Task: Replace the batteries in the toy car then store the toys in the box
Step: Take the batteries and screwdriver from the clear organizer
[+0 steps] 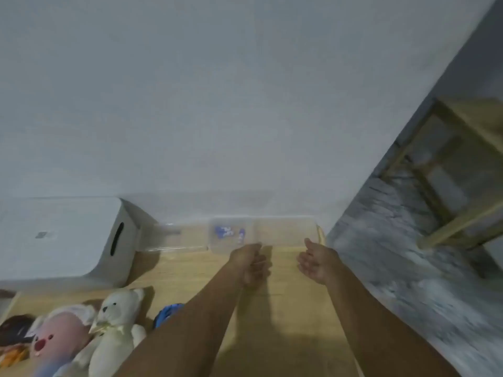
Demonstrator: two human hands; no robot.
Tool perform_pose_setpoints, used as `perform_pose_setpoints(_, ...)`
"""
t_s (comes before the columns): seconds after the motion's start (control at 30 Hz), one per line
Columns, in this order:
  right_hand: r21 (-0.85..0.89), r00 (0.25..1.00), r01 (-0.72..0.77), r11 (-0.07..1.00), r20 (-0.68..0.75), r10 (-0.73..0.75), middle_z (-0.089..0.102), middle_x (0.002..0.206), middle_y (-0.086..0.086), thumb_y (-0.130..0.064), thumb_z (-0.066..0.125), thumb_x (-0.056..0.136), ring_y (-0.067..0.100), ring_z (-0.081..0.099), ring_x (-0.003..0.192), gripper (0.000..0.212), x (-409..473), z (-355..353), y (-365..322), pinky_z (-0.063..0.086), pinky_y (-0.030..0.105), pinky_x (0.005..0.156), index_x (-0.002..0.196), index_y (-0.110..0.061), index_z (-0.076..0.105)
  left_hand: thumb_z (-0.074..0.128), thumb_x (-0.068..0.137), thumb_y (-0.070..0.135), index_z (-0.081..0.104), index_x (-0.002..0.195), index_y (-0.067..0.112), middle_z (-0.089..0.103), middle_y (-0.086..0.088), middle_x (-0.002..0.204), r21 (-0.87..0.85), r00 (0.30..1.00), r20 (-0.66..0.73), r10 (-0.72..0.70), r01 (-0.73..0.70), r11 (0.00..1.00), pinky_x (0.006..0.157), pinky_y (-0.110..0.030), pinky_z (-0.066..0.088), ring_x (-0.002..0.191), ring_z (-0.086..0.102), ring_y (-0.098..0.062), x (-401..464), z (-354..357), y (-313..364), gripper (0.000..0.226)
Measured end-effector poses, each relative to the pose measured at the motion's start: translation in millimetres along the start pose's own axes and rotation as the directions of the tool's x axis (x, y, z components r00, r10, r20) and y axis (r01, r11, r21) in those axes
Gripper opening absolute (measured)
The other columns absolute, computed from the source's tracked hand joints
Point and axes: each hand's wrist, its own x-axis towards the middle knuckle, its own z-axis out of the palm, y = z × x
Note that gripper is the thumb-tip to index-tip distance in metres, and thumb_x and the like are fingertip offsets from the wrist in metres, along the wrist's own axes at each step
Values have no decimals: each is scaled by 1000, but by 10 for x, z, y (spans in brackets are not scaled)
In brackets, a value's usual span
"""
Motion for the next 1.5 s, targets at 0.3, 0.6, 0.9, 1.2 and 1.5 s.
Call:
perform_pose_setpoints(0.3, 87, 982, 40, 995, -185, -24, 62, 85, 9, -28, 58, 95, 20, 62, 75, 35, 343, 150, -22, 50, 37, 81, 117, 0, 55, 57, 97, 21, 57, 93, 2, 51, -10, 72, -234, 994, 1, -109, 106, 966, 65, -38, 51, 59, 46, -22, 358, 213, 62, 20)
perform_pose_setpoints(0.6, 46, 976, 45, 998, -216, -34, 60, 78, 7, -31, 64, 91, 20, 64, 74, 36, 474, 61, 35, 54, 36, 75, 110, -2, 60, 49, 101, 18, 49, 117, -7, 58, -19, 86, -365, 996, -79, -44, 12, 931, 59, -41, 59, 72, 62, -26, 446, 401, -18, 30)
perform_pose_setpoints(0.9, 52, 978, 48, 997, -203, -37, 66, 80, 9, -32, 70, 87, 22, 68, 73, 42, 396, 54, -55, 56, 34, 67, 114, -2, 60, 47, 101, 18, 43, 133, -5, 46, -17, 85, -565, 998, -54, -45, 7, 825, 81, -49, 52, 71, 48, -26, 402, 502, 1, 39)
perform_pose_setpoints(1.2, 1, 971, 73, 997, -227, -70, 65, 81, 6, -39, 75, 81, 18, 67, 73, 48, 289, 155, 53, 55, 31, 63, 106, -1, 61, 65, 88, 45, 50, 85, 4, 44, -9, 70, -493, 997, -62, -44, 8, 870, 94, -56, 50, 61, 46, -23, 382, 127, -66, 44)
perform_pose_setpoints(1.5, -206, 996, -27, 978, 72, 43, 65, 91, 3, -38, 77, 78, 17, 64, 86, 47, 156, 814, 412, 52, 29, 66, 108, -4, 63, 67, 87, 40, 62, 106, 1, 55, -9, 75, -464, 952, -304, 40, -185, 866, 49, -27, 53, 57, 54, -21, 241, -551, 25, 43)
